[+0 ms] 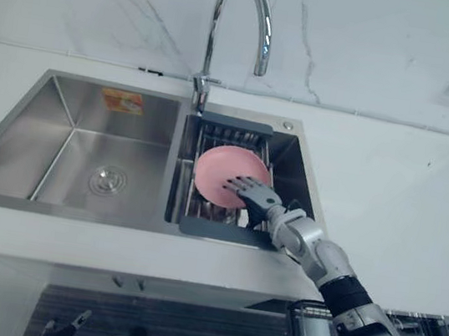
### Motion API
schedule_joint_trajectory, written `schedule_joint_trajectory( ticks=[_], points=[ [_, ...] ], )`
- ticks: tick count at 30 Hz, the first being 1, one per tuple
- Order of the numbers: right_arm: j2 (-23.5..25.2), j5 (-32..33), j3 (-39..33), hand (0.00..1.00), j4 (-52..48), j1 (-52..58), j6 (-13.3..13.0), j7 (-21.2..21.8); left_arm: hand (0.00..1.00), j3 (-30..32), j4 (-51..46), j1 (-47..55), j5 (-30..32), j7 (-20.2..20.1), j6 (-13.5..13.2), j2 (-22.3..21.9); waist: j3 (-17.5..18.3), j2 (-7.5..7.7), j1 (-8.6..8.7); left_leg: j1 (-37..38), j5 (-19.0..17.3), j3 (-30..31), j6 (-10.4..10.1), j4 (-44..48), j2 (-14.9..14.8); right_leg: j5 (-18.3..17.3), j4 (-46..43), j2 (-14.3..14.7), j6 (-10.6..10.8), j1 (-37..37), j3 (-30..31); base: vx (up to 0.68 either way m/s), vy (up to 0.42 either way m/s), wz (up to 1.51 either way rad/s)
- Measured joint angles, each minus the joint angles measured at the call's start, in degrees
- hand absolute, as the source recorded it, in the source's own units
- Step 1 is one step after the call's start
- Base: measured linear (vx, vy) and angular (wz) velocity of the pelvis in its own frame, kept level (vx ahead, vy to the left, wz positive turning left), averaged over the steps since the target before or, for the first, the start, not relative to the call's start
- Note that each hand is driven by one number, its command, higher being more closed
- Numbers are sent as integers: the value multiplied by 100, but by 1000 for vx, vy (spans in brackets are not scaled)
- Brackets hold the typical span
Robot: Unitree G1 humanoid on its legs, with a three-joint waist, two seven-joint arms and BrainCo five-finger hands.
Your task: Walk over to the sink, pick up the cup, carry it to the dishwasher, place the cup inside the dishwasher, then close the dishwasher door
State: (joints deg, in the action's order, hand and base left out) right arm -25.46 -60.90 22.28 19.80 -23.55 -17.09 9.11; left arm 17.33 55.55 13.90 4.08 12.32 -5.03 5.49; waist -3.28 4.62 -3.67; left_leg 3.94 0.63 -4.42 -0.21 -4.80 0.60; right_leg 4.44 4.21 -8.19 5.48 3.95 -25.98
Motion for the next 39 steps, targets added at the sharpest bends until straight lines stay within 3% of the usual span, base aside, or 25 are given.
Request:
schedule_joint_trajectory(
  ticks=[10,11,16,28,34,39],
  points=[
    [-1,-260,72,0,406,-308,182,-367,0,-59,0,-40,-6,0,0,11,-90,5,-54,-35,57,93,-4,-7,8,8,3,1,-8,5,-68,-20,-2,3],
    [0,-259,72,100,413,-310,200,-395,0,-67,0,-44,-10,0,0,11,-90,5,-65,-40,60,101,-6,-7,8,8,4,1,-8,6,-78,-13,-3,8],
    [7,-263,185,100,796,-575,338,-500,0,-176,1,-74,-62,6,0,9,-89,7,-106,-63,90,126,-18,-8,5,19,12,3,-19,10,-125,-19,-1,4],
    [26,-430,200,100,1292,-689,573,-1584,0,-214,2,-108,-167,80,-8,9,-102,19,-222,-80,133,138,-22,-11,5,40,31,5,-29,29,-164,-2,0,0],
    [28,-425,199,100,1297,-688,547,-1976,0,-207,2,-108,-167,130,-65,9,-135,23,-202,-80,151,137,-22,-11,5,58,31,6,-44,30,-163,0,0,0],
    [27,-395,167,100,1139,-686,319,-2235,0,-169,2,-100,-167,154,-136,9,-145,21,-135,-79,155,128,-24,-12,-1,64,31,7,-45,29,-156,0,0,0]
  ],
)
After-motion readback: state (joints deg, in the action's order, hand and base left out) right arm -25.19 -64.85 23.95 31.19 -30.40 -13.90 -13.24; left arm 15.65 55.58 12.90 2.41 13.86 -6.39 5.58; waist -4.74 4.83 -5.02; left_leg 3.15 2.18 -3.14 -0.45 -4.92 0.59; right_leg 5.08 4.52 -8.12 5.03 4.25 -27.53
